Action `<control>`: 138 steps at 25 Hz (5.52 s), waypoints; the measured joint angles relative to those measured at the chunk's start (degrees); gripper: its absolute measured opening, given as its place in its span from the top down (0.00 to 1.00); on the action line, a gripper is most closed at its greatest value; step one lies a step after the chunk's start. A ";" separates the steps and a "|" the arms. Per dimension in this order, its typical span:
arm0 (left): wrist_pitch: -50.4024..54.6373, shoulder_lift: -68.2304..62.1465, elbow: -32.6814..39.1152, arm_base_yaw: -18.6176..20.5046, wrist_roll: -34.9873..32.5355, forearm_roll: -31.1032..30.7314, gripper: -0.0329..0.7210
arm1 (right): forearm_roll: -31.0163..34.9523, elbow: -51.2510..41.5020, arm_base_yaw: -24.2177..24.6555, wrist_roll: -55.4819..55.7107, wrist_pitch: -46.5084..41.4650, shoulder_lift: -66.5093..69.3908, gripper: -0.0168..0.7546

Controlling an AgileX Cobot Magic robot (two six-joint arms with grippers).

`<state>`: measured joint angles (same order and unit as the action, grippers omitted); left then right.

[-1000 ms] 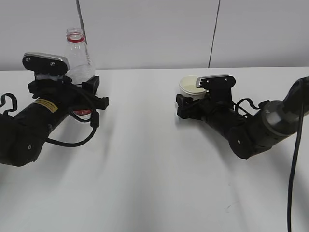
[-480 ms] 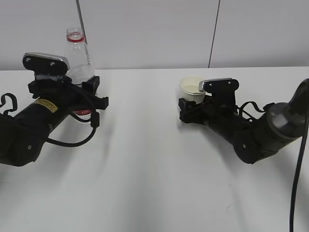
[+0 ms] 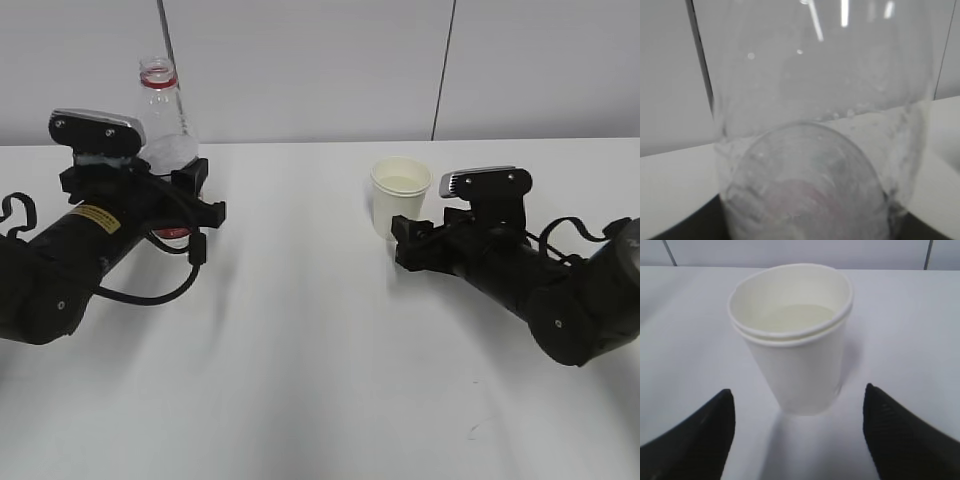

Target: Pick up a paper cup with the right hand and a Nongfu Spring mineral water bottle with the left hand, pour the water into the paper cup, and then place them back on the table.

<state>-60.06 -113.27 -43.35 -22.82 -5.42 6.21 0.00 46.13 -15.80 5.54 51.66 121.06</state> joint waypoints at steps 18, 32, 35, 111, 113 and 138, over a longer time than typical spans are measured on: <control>0.17 -6.03 -7.17 0.49 0.00 3.37 0.50 | 0.00 -12.14 0.00 0.00 8.69 -7.54 0.21; -1.27 -9.77 -9.08 0.55 1.12 4.73 0.50 | 0.00 -13.56 0.00 0.00 12.02 -7.73 0.21; -1.65 -9.83 -9.08 0.55 1.15 4.78 0.50 | 0.00 -13.56 0.00 0.00 12.11 -7.73 0.21; 129.10 36.16 -3.94 8.43 7.07 -6.21 0.23 | 3.23 8.18 0.00 7.57 -120.40 -46.46 0.24; 129.21 36.16 -3.94 8.43 7.39 -6.21 0.23 | 3.32 8.58 0.00 7.57 -121.01 -46.46 0.24; 130.32 58.91 -3.94 8.47 21.64 -10.36 0.37 | 4.61 4.41 0.00 -2.46 -121.73 -61.99 0.29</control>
<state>70.26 -54.36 -47.29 -14.35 16.22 -4.15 4.61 50.55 -15.80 3.08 -70.07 59.07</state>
